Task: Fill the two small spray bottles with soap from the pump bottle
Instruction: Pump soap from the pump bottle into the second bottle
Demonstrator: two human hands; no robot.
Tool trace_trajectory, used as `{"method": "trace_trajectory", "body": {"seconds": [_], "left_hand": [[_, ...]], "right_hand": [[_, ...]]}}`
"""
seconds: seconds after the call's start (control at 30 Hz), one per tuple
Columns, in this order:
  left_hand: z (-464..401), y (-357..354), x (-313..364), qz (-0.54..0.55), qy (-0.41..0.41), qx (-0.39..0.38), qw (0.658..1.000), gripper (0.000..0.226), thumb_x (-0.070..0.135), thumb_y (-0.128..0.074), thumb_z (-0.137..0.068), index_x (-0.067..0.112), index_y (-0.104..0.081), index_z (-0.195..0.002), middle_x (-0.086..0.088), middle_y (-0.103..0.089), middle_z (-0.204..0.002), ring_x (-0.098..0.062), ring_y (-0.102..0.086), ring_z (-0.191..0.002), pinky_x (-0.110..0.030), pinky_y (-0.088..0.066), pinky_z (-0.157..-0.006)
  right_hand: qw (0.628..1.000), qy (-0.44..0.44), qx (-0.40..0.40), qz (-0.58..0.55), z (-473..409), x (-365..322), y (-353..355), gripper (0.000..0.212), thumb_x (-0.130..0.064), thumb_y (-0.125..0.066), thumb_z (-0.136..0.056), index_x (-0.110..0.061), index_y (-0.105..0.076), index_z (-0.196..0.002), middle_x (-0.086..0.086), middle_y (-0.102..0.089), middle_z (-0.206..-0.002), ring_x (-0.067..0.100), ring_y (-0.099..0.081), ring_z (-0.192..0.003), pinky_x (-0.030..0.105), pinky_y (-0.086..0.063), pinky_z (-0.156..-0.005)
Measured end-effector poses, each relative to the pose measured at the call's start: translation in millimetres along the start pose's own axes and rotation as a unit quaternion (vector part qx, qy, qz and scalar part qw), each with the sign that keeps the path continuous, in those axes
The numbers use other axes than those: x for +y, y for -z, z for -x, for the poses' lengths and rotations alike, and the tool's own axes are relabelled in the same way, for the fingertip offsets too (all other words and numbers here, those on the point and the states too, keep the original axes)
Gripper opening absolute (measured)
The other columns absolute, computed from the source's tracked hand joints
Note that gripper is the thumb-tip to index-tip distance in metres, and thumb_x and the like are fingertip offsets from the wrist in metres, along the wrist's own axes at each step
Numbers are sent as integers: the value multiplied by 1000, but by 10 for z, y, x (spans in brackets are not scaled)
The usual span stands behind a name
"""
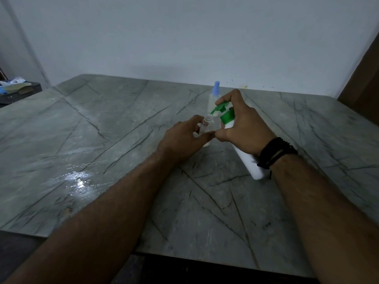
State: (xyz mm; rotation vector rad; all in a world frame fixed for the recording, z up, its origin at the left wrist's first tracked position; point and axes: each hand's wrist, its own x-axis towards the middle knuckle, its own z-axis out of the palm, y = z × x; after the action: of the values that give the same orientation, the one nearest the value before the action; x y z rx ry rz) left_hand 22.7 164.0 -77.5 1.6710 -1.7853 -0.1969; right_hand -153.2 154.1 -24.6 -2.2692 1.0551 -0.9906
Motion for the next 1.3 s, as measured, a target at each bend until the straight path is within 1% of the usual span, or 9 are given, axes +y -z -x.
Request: {"method": "trace_trajectory", "body": {"seconds": [0.1, 0.37, 0.53, 0.7, 0.77, 0.87, 0.93, 1.1, 1.3], "left_hand": [[1, 3, -2, 3, -2, 0, 1000, 54, 60, -56, -88, 30, -49, -132, 0, -66, -122, -13, -62, -101, -25, -44, -78], [4, 1, 3, 0, 0, 4, 1000, 54, 60, -57, -87, 30, -50, -132, 2, -66, -119, -11, -61, -98, -25, -43, -77], [10, 10, 8, 6, -2, -1, 1000, 55, 60, -57, -87, 29, -50, -132, 2, -67, -118, -12, -63, -99, -30, -50, -82], [8, 21, 17, 3, 2, -7, 1000, 55, 58, -57, -88, 29, -48, -133, 0, -66, -120, -13, -62, -99, -26, -45, -79], [16, 19, 24, 4, 1, -6, 1000, 54, 58, -57, -88, 28, -49, -133, 1, -66, -120, -13, -62, -100, -26, -46, -80], [19, 13, 21, 6, 2, -5, 1000, 54, 59, -57, -88, 29, -49, -132, 1, -66, -119, -14, -63, -100, -29, -49, -82], [19, 15, 27, 8, 5, -5, 1000, 54, 59, -57, -87, 29, -50, -132, 1, -66, -120, -13, -62, -101, -28, -47, -81], [18, 20, 38, 7, 6, -6, 1000, 55, 57, -57, -88, 28, -49, -134, 0, -65, -121, -13, -61, -100, -26, -43, -78], [34, 31, 49, 9, 6, -3, 1000, 55, 59, -57, -88, 29, -49, -134, 1, -66, -120, -11, -61, -98, -26, -44, -79]], "right_hand": [[1000, 6, 5, 5, 6, -4, -8, 67, -13, -80, -67, -34, -42, -119, -3, -66, -93, 13, -64, -71, 22, -51, -60], [1000, -3, -4, -1, -7, 6, -6, 63, -11, -80, -69, -32, -41, -113, -4, -64, -94, 11, -63, -73, 20, -46, -61], [1000, 4, 0, 5, -4, 7, -15, 70, -13, -81, -69, -32, -43, -125, -5, -64, -95, 9, -62, -71, 9, -45, -57], [1000, -3, -8, 5, -9, -9, -5, 64, -11, -80, -69, -33, -40, -113, -2, -65, -93, 12, -63, -73, 21, -47, -61], [1000, -2, -5, 7, 0, -6, -7, 63, -11, -80, -69, -32, -40, -114, -1, -65, -94, 12, -63, -74, 21, -46, -61], [1000, 1, 3, 8, 9, -5, -12, 67, -14, -80, -68, -31, -43, -120, 0, -66, -97, 15, -65, -75, 24, -51, -63], [1000, 1, 6, 8, 9, -3, -11, 69, -13, -80, -68, -32, -43, -122, -1, -66, -97, 14, -64, -73, 23, -51, -62], [1000, -2, -3, 9, -11, 3, -9, 64, -13, -81, -68, -33, -40, -113, -1, -65, -97, 12, -64, -75, 23, -49, -63], [1000, 0, 4, 10, 10, 1, -13, 67, -13, -80, -68, -33, -41, -120, -2, -65, -93, 13, -63, -71, 21, -48, -61]]}}
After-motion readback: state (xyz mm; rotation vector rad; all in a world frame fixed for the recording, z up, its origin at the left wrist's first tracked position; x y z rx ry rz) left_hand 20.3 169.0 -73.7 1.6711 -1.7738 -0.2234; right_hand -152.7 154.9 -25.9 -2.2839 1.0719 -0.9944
